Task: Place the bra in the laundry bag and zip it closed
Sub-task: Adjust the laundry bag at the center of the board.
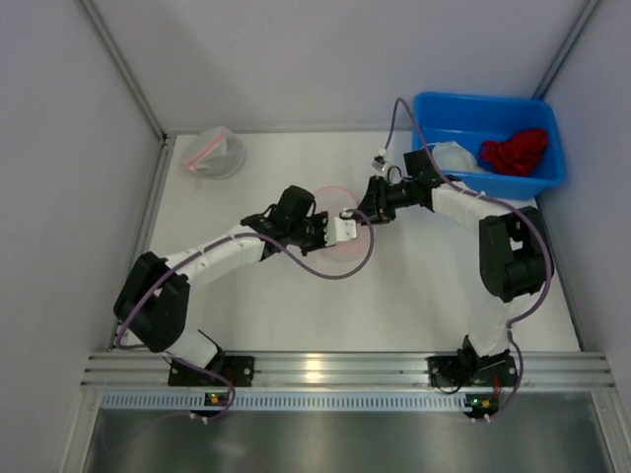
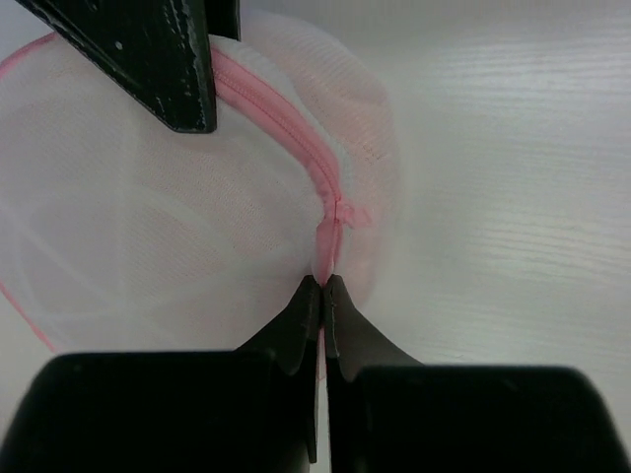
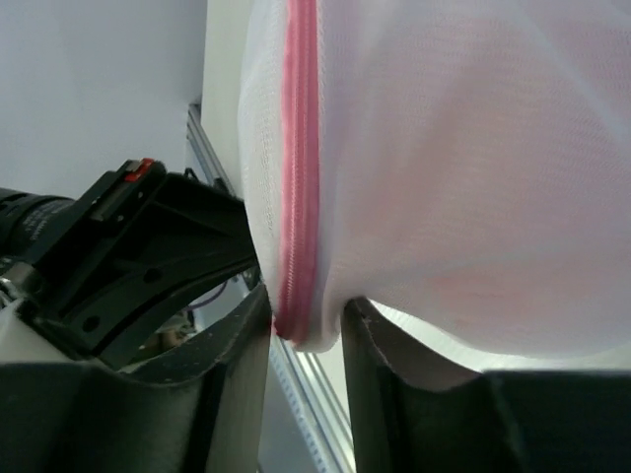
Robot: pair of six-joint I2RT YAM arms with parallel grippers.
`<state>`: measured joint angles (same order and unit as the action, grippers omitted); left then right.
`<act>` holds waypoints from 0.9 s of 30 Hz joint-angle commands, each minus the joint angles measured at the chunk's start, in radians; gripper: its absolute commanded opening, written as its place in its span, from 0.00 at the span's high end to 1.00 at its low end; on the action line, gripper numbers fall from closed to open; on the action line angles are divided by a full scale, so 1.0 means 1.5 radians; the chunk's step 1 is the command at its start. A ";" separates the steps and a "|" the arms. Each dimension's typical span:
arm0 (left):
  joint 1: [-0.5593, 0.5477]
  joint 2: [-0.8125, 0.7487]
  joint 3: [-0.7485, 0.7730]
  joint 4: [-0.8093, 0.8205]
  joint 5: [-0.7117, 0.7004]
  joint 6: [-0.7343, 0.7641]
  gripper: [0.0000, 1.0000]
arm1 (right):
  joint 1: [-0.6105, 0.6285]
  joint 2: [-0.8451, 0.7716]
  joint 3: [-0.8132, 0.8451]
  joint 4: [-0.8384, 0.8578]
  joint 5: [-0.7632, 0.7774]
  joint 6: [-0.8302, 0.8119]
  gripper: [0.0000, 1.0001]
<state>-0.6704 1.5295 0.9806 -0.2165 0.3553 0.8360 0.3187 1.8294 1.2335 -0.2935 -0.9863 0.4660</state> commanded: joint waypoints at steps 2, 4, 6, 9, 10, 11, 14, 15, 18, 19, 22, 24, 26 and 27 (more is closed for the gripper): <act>-0.008 -0.034 0.102 -0.084 0.033 -0.227 1.00 | -0.004 -0.012 0.067 0.005 0.027 -0.020 0.59; -0.009 -0.053 0.117 -0.127 0.037 -0.295 1.00 | -0.020 -0.024 0.072 0.004 0.036 -0.018 0.46; -0.011 -0.071 0.122 -0.161 0.035 -0.389 1.00 | -0.033 -0.044 0.065 0.002 0.042 -0.020 0.38; -0.023 -0.078 0.120 -0.196 0.039 -0.464 1.00 | -0.057 -0.080 0.048 -0.013 0.048 -0.030 0.36; -0.031 -0.078 0.120 -0.199 0.040 -0.482 1.00 | -0.065 -0.090 0.043 -0.017 0.049 -0.032 0.36; -0.032 -0.076 0.119 -0.202 0.044 -0.517 1.00 | -0.069 -0.103 0.037 -0.025 0.048 -0.035 0.36; -0.033 -0.056 0.135 -0.220 0.044 -0.584 1.00 | -0.084 -0.160 -0.001 -0.024 0.038 -0.039 0.40; -0.033 -0.046 0.139 -0.222 0.047 -0.599 1.00 | -0.087 -0.194 -0.028 -0.018 0.031 -0.037 0.41; -0.032 -0.024 0.160 -0.222 0.056 -0.662 1.00 | -0.086 -0.258 -0.101 0.011 -0.001 -0.013 0.46; -0.030 -0.018 0.167 -0.222 0.062 -0.697 1.00 | -0.083 -0.272 -0.120 0.013 -0.014 -0.010 0.47; -0.008 0.012 0.189 -0.207 0.124 -0.755 1.00 | -0.060 -0.323 -0.185 0.027 -0.018 -0.015 0.46; 0.016 0.040 0.199 -0.179 0.184 -0.816 1.00 | -0.041 -0.357 -0.229 0.058 -0.006 -0.017 0.43; 0.028 0.056 0.203 -0.156 0.219 -0.845 1.00 | -0.024 -0.370 -0.245 0.079 0.005 -0.016 0.43; 0.036 0.069 0.201 -0.123 0.237 -0.860 1.00 | -0.015 -0.373 -0.256 0.092 0.013 -0.017 0.42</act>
<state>-0.6510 1.5967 1.2491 -0.5098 0.5713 -0.3058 0.2550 1.3132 0.8795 -0.2687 -0.9783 0.4480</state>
